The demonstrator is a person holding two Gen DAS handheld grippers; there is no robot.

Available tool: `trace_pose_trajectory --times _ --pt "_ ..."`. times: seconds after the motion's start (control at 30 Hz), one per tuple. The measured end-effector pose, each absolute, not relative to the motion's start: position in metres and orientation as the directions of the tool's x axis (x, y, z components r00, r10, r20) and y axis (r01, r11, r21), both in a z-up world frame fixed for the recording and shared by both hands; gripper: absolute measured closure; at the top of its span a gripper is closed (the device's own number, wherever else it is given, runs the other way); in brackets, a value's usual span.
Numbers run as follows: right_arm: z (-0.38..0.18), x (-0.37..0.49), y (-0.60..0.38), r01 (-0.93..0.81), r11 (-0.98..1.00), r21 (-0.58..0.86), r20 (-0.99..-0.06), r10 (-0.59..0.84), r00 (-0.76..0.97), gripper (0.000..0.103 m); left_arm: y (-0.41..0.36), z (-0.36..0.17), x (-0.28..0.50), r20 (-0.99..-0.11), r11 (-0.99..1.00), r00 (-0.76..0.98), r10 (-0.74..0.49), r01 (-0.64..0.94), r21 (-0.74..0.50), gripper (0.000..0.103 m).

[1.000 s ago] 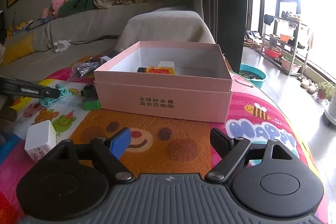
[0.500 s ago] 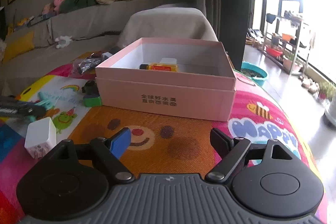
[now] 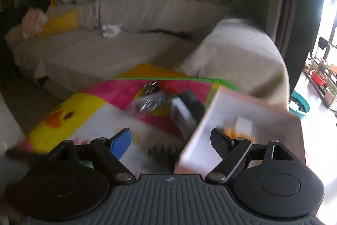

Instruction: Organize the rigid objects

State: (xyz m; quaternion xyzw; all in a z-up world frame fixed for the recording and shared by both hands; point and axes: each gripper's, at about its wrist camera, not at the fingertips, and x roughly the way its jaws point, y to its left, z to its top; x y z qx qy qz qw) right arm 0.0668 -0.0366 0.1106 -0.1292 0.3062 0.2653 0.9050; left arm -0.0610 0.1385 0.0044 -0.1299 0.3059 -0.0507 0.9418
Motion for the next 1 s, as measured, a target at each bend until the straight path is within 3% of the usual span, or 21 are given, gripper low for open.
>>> trace_pose_trajectory --times 0.1,0.27,0.47,0.57,0.63,0.73,0.83,1.0 --pt "0.107 0.123 0.003 -0.53 0.833 -0.156 -0.674 0.303 0.674 0.021 0.145 0.002 -0.062 -0.548 0.945 0.812 -0.201 0.013 -0.328 0.081" --pt "0.09 0.219 0.036 -0.445 0.894 0.05 -0.781 0.313 0.54 0.021 0.151 -0.001 -0.061 -0.536 0.928 0.815 -0.222 0.008 -0.374 0.082" --pt "0.053 0.276 0.074 -0.428 0.904 0.009 -0.851 0.231 0.471 0.021 0.16 -0.003 -0.061 -0.519 0.902 0.817 -0.25 0.002 -0.431 0.082" --pt "0.046 0.281 0.067 -0.422 0.901 0.098 -0.871 0.283 0.401 0.037 0.162 -0.003 -0.061 -0.516 0.895 0.817 -0.258 0.001 -0.445 0.082" --pt "0.047 0.275 0.062 -0.43 0.894 0.128 -0.885 0.299 0.358 0.058 0.163 -0.004 -0.061 -0.514 0.893 0.817 -0.259 0.001 -0.449 0.082" --pt "0.049 0.257 0.057 -0.455 0.877 0.153 -0.895 0.318 0.313 0.072 0.163 -0.003 -0.06 -0.514 0.893 0.818 -0.259 0.0 -0.45 0.082" --pt "0.051 0.231 0.055 -0.478 0.862 0.167 -0.906 0.326 0.271 0.081 0.163 -0.003 -0.059 -0.514 0.893 0.819 -0.255 -0.004 -0.449 0.082" --pt "0.059 0.184 0.061 -0.594 0.773 0.22 -0.93 0.351 0.111 0.081 0.161 -0.003 -0.059 -0.516 0.898 0.82 -0.247 -0.006 -0.441 0.082"
